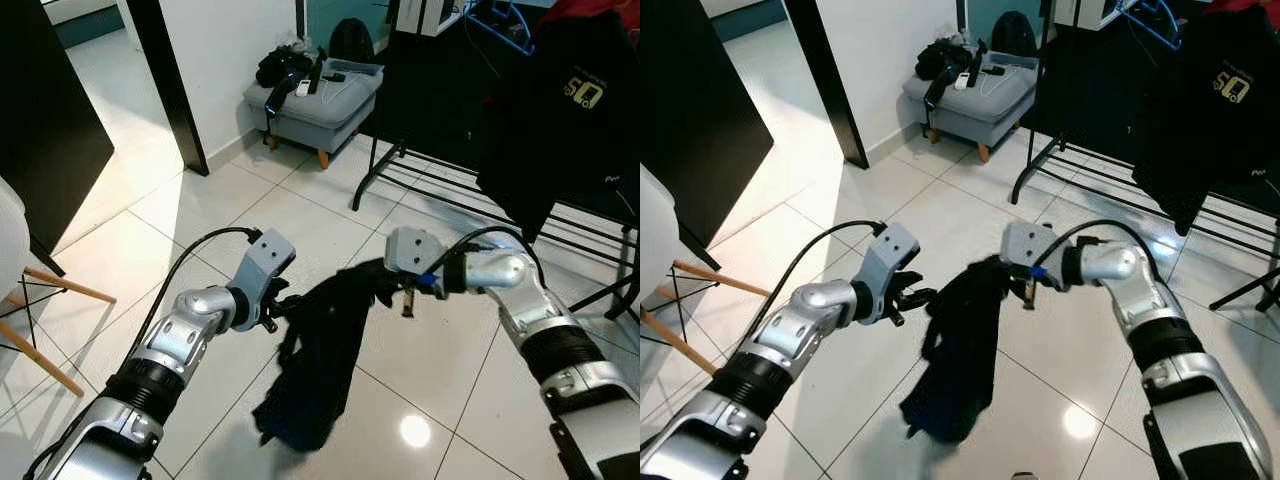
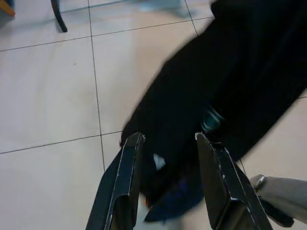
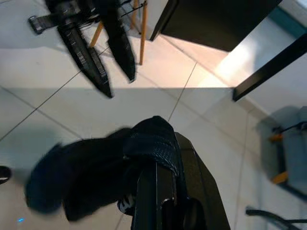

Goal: Hang hanger

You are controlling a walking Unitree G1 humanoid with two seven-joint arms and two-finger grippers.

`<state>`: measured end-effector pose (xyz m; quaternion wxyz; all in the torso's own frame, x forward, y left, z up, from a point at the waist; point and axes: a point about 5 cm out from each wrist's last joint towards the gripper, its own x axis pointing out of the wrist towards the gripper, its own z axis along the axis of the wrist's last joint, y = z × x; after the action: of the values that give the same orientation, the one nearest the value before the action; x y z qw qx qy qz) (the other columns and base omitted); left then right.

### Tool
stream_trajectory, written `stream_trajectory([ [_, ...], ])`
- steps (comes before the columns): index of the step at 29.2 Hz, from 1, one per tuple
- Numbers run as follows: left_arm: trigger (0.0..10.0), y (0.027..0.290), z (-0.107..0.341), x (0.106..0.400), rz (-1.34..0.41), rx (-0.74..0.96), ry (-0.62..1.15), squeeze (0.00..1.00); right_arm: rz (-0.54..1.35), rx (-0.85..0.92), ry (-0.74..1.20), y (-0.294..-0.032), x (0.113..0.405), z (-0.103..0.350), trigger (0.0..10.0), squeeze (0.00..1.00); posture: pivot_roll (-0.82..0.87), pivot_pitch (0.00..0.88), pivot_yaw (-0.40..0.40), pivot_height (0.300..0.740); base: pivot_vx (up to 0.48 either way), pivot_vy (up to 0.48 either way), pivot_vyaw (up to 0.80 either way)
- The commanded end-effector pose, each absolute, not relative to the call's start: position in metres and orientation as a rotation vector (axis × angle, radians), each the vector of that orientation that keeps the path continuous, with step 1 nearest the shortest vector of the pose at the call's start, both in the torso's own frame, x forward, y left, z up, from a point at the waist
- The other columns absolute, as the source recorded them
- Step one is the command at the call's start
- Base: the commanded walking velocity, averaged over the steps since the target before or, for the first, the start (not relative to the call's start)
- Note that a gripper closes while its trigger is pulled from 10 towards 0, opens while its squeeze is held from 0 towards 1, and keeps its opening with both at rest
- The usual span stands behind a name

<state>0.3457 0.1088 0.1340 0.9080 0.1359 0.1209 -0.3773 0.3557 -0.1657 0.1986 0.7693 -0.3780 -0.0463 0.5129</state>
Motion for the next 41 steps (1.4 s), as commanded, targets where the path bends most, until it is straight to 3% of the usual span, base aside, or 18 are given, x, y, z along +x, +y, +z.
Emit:
stream_trajectory([
  [1, 10.0, 0.108, 0.118, 0.343, -0.756, 0.234, 0.290, 0.00, 1.087, -0.811, -0.221, -0.158, 0.358, 0.218, 0.0, 0.00, -0.07, 0.151, 0.023, 0.740, 0.000, 0.000, 0.00],
  [4, 10.0, 0.108, 0.118, 0.343, -0.756, 0.234, 0.290, 0.00, 1.087, -0.811, -0.221, -0.158, 0.358, 0.218, 0.0, 0.00, -0.07, 0.151, 0.023, 0.740, 0.000, 0.000, 0.00],
  [5, 10.0, 0.104, 0.105, 0.346, -0.671, 0.171, 0.304, 1.00, 1.065, -0.799, -0.296, -0.153, 0.360, 0.232, 0.0, 0.00, -0.08, 0.153, 0.019, 0.740, 0.000, 0.000, 0.00],
  [9, 10.0, 0.092, 0.092, 0.350, -0.552, 0.089, 0.320, 1.00, 1.058, -0.794, -0.353, -0.151, 0.361, 0.251, 0.0, 0.00, -0.10, 0.157, 0.016, 0.740, 0.000, 0.000, 0.00],
  [16, 10.0, 0.078, 0.098, 0.351, -0.575, 0.081, 0.305, 1.00, 1.056, -0.826, -0.302, -0.156, 0.364, 0.253, 0.0, 0.00, -0.10, 0.160, 0.012, 0.740, 0.000, 0.000, 0.00],
  [17, 10.0, 0.076, 0.099, 0.351, -0.582, 0.092, 0.304, 0.00, 1.052, -0.850, -0.272, -0.158, 0.366, 0.251, 0.0, 0.00, -0.10, 0.159, 0.011, 0.740, 0.000, 0.000, 0.00],
  [19, 10.0, 0.076, 0.099, 0.351, -0.585, 0.098, 0.304, 0.00, 1.049, -0.866, -0.253, -0.159, 0.367, 0.250, 0.0, 0.00, -0.10, 0.159, 0.011, 0.740, 0.000, 0.000, 0.00],
  [20, 10.0, 0.077, 0.101, 0.352, -0.583, 0.113, 0.300, 0.00, 0.983, -0.903, -0.110, -0.167, 0.374, 0.243, 0.0, 0.00, -0.10, 0.156, 0.011, 0.740, 0.000, 0.000, 0.00],
  [26, 10.0, 0.077, 0.102, 0.354, -0.577, 0.123, 0.295, 0.00, 0.925, -0.931, -0.014, -0.174, 0.379, 0.238, 0.0, 0.00, -0.10, 0.156, 0.011, 0.740, 0.000, 0.000, 0.00],
  [27, 10.0, 0.083, 0.104, 0.356, -0.553, 0.148, 0.277, 0.00, 0.765, -0.702, 0.055, -0.183, 0.390, 0.237, 0.0, 0.00, -0.10, 0.151, 0.009, 0.740, 0.000, 0.000, 0.00],
  [30, 10.0, 0.083, 0.104, 0.356, -0.553, 0.148, 0.277, 0.00, 0.765, -0.702, 0.055, -0.183, 0.390, 0.237, 0.0, 0.00, -0.10, 0.151, 0.009, 0.740, 0.000, 0.000, 0.00],
  [31, 10.0, 0.094, 0.105, 0.359, -0.513, 0.176, 0.264, 0.00, 0.621, -0.417, 0.113, -0.188, 0.398, 0.227, 0.0, 0.00, -0.10, 0.144, 0.005, 0.740, 0.000, 0.000, 0.00],
  [32, 10.0, 0.094, 0.105, 0.359, -0.513, 0.176, 0.264, 0.00, 0.621, -0.417, 0.113, -0.188, 0.398, 0.227, 0.0, 0.00, -0.10, 0.144, 0.005, 0.740, 0.000, 0.000, 0.00],
  [33, 10.0, 0.105, 0.107, 0.360, -0.481, 0.208, 0.251, 0.00, 0.499, -0.099, 0.158, -0.187, 0.401, 0.209, 0.0, 0.00, -0.09, 0.136, -0.001, 0.740, 0.000, 0.000, 0.00],
  [34, 10.0, 0.112, 0.108, 0.360, -0.462, 0.230, 0.243, 0.00, 0.427, 0.098, 0.205, -0.184, 0.402, 0.195, 0.0, 0.00, -0.09, 0.136, -0.001, 0.740, 0.000, 0.000, 0.00],
  [38, 10.0, 0.117, 0.110, 0.358, -0.473, 0.266, 0.232, 0.00, 0.333, 0.288, 0.238, -0.180, 0.401, 0.178, 0.0, 0.00, -0.08, 0.126, -0.002, 0.740, 0.000, 0.000, 0.00],
  [41, 10.0, 0.116, 0.110, 0.356, -0.493, 0.277, 0.229, 0.00, 0.317, 0.316, 0.249, -0.178, 0.401, 0.175, 0.0, 0.00, -0.08, 0.121, 0.000, 0.740, 0.000, 0.000, 0.00],
])
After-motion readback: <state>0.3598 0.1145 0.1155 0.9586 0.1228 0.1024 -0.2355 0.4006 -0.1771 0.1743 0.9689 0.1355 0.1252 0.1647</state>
